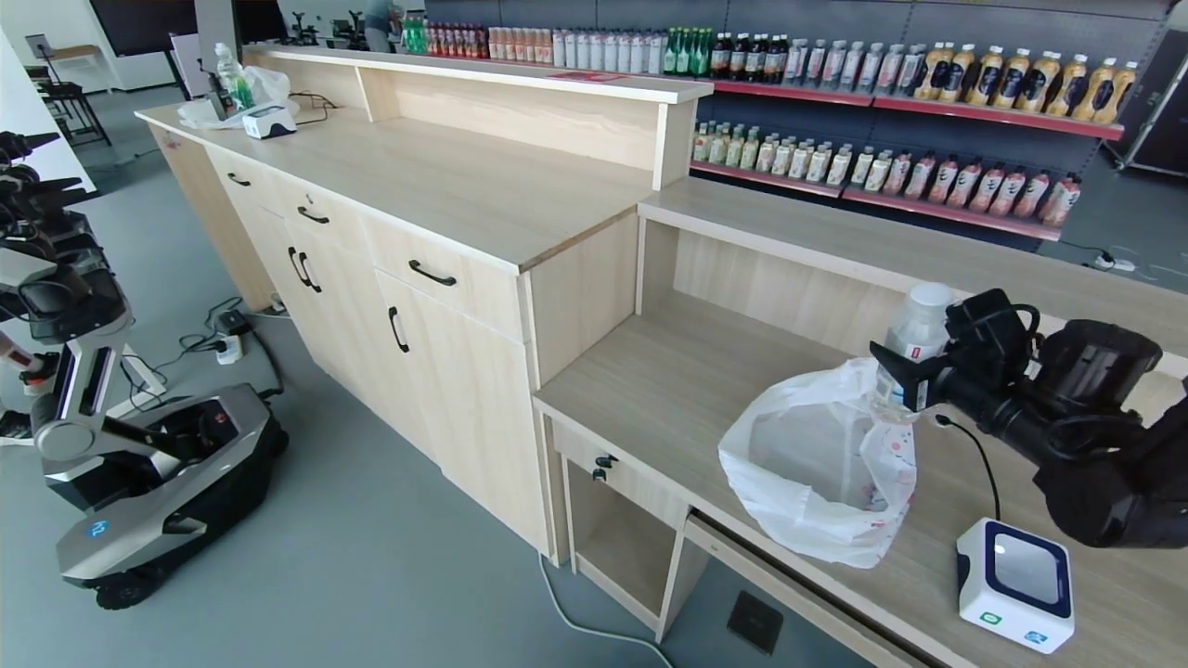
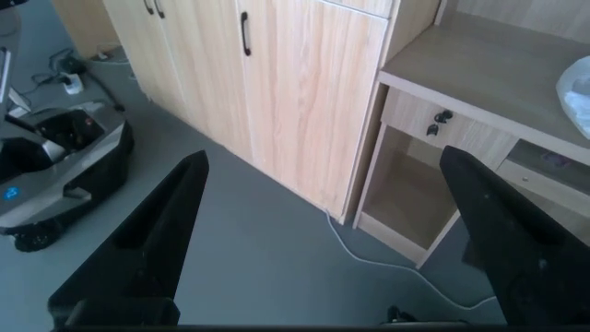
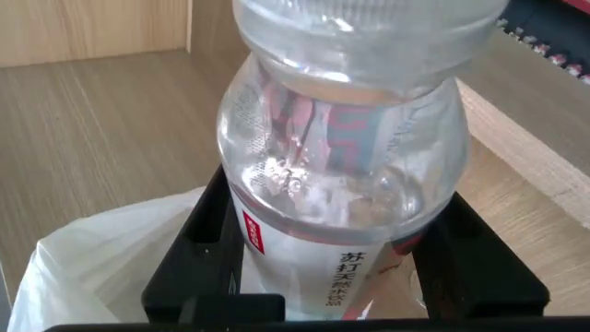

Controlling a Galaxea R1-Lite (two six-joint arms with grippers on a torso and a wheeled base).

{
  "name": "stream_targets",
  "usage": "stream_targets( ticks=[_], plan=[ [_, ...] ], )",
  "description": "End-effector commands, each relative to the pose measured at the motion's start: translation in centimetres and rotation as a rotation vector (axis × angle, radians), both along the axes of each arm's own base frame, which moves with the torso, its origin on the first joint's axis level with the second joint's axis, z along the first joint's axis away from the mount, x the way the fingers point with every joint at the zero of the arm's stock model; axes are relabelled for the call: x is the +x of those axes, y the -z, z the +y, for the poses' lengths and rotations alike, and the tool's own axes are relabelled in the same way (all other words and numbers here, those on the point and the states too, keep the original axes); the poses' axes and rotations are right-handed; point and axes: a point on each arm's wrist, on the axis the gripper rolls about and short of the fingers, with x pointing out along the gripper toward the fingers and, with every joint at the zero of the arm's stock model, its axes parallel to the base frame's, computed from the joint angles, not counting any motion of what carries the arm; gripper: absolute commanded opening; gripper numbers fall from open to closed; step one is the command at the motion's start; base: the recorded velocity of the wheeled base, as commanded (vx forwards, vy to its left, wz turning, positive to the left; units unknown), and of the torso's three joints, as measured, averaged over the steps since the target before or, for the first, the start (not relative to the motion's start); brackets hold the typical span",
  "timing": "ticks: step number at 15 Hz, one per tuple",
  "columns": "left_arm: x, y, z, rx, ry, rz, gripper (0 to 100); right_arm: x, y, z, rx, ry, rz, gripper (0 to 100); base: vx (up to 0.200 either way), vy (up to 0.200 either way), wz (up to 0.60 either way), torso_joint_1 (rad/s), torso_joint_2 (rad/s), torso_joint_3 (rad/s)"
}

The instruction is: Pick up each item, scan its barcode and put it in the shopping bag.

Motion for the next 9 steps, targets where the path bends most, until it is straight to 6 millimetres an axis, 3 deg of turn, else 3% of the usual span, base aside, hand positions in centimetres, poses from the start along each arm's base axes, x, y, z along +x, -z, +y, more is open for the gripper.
stream_targets(
  ticks=[1, 4, 9],
  plan=[
    [0.0, 0.0, 0.0, 0.001, 0.0, 0.002, 100, 4.3, 5.7, 1.1, 0.061, -0.035, 0.096, 0, 0.0, 0.0, 0.0, 0.0, 0.0, 0.0],
    [0.0, 0.0, 0.0, 0.001, 0.0, 0.002, 100, 7.0, 8.2, 0.9, 0.095, -0.035, 0.097, 0, 0.0, 0.0, 0.0, 0.0, 0.0, 0.0],
    [0.0, 0.0, 0.0, 0.001, 0.0, 0.002, 100, 11.0, 10.2, 0.7, 0.111, -0.032, 0.102, 0, 0.0, 0.0, 0.0, 0.0, 0.0, 0.0]
  ],
)
